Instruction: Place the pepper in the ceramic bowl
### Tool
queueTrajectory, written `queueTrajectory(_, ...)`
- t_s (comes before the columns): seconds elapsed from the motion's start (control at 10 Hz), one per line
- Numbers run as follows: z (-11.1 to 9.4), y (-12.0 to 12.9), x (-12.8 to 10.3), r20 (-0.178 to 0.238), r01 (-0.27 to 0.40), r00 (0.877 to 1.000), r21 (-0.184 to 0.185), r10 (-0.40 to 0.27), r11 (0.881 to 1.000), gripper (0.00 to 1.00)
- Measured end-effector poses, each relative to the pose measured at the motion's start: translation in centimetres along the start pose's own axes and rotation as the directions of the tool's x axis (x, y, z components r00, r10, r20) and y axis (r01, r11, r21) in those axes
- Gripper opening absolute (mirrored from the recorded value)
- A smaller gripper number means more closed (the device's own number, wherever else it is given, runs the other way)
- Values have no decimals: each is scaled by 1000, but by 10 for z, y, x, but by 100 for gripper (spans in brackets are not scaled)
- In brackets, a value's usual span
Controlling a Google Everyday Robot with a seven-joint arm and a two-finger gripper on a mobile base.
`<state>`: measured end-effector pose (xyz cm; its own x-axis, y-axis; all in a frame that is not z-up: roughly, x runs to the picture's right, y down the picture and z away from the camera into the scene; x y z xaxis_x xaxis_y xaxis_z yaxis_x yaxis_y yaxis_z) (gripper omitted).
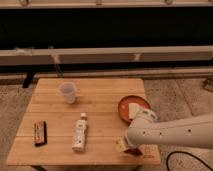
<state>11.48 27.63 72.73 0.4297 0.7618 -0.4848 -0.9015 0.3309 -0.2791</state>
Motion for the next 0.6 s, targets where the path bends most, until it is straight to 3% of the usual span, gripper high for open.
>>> queueTrajectory(0.5,25,0,-2,-50,28,998,38,-26,999,80)
queueTrajectory(0.6,30,-1,-4,-58,26,998,49,-24,998,73)
